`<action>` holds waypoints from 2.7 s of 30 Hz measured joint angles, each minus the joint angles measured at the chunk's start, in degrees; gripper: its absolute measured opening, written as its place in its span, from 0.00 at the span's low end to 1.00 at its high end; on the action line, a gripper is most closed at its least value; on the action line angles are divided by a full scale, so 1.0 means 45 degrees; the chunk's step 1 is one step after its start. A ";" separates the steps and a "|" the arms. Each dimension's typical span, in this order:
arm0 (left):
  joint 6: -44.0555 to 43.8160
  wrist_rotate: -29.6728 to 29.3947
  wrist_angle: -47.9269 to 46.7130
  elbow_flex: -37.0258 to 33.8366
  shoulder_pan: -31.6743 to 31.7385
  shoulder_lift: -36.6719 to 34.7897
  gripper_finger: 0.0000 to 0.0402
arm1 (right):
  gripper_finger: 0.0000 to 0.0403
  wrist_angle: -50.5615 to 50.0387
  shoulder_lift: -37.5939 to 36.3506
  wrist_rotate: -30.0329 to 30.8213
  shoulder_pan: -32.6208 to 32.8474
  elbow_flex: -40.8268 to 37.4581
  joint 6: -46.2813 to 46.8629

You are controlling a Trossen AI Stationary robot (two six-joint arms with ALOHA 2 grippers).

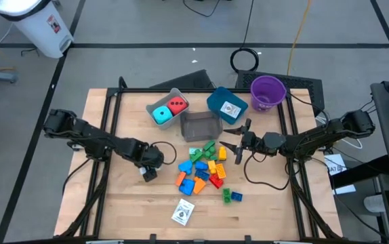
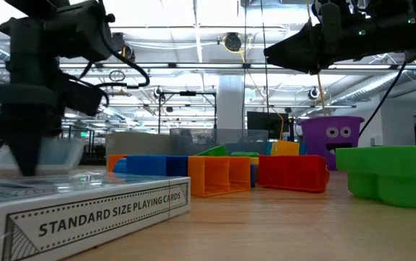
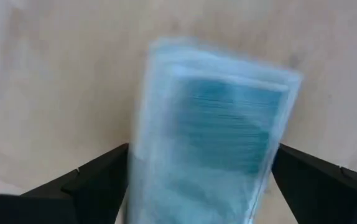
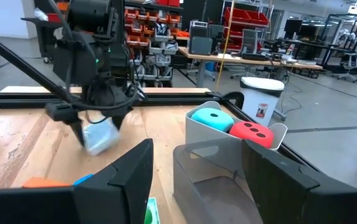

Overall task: Pick & Place Toys
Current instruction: Put the blue playing card box into the blue bin

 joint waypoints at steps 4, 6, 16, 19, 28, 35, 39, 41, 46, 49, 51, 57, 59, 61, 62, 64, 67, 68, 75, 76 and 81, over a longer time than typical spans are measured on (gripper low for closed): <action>0.0071 -0.0108 0.0041 -0.0003 -0.0215 -0.0005 0.94 | 0.53 0.0001 -0.0001 -0.0007 -0.0002 -0.0004 0.0081; 0.0204 -0.0108 0.0022 -0.0003 -0.0381 -0.0005 0.94 | 0.53 0.0001 -0.0001 -0.0002 0.0000 -0.0004 0.0086; -0.0937 -0.1176 -0.0019 0.0007 -0.0935 -0.0019 0.94 | 0.53 0.0001 -0.0001 -0.0004 -0.0003 -0.0004 0.0087; -0.0795 -0.1065 -0.0086 0.0007 -0.0935 -0.0019 0.89 | 0.53 0.0001 -0.0001 -0.0007 -0.0004 -0.0004 0.0091; 0.0549 -0.0933 0.0216 0.0605 -0.0881 -0.0024 0.76 | 0.53 0.0001 -0.0001 -0.0007 0.0000 -0.0004 0.0091; 0.1997 -0.1409 0.0558 0.3083 -0.0932 -0.0024 0.76 | 0.53 0.0005 0.0004 -0.0902 -0.0010 -0.0004 0.0072; 0.2715 -0.1253 0.2343 0.4179 -0.0988 -0.0034 0.76 | 0.53 0.0010 0.0004 -0.2542 0.0009 -0.0004 -0.0085; 0.2877 -0.0382 0.3636 0.4309 -0.0981 -0.0044 0.76 | 0.53 0.0009 0.0021 -0.2930 0.0162 -0.0004 -0.0577; 0.2293 0.2243 0.6860 0.4311 -0.0561 0.0000 0.76 | 0.53 0.0422 0.0694 -0.3004 0.0996 -0.0004 -0.2755; 0.1902 0.3246 0.8254 0.4316 -0.0105 0.0172 0.76 | 0.53 0.1572 0.1412 -0.2999 0.1324 0.0001 -0.3976; 0.1638 0.3897 0.9273 0.4311 0.0209 0.0373 0.76 | 0.53 0.2621 0.1932 -0.3007 0.1412 0.0000 -0.4249; 0.1286 0.5037 1.0517 0.4320 0.0796 0.1276 0.76 | 0.53 0.3471 0.2915 -0.3091 0.1389 0.0515 -0.4581; 0.1227 0.5372 1.0768 0.4311 0.0995 0.1699 0.76 | 0.53 0.3264 0.3275 -0.3410 0.1339 0.0975 -0.4620; 0.1162 0.5761 1.1093 0.4311 0.1162 0.2053 0.76 | 0.53 0.3115 0.3549 -0.3626 0.1321 0.1157 -0.4630; 0.1156 0.6019 1.1149 0.4311 0.1237 0.2192 0.76 | 0.53 0.3078 0.3753 -0.3682 0.1314 0.1316 -0.4630; 0.1157 0.6323 1.1564 0.4328 0.1372 0.2541 0.76 | 0.53 0.2981 0.3910 -0.3674 0.1311 0.1424 -0.4644; 0.1123 0.6713 1.1546 0.4330 0.1547 0.2633 0.76 | 0.53 0.2596 0.4060 -0.3679 0.1311 0.1586 -0.4628; 0.1249 0.6717 1.1547 0.4330 0.1603 0.2633 0.76 | 0.53 0.2531 0.4031 -0.3657 0.1311 0.1594 -0.4589; 0.1521 0.7259 1.0753 0.4335 0.1987 0.2380 0.76 | 0.49 0.1173 0.3549 -0.3668 0.1322 0.1595 -0.3184; 0.1515 0.7361 1.0738 0.4335 0.1989 0.2380 0.76 | 0.49 0.0899 0.3420 -0.3700 0.1331 0.1599 -0.2994; 0.1543 0.7213 1.0755 0.4315 0.1979 0.2395 0.76 | 0.48 0.0756 0.3290 -0.4591 0.1326 0.1599 -0.2359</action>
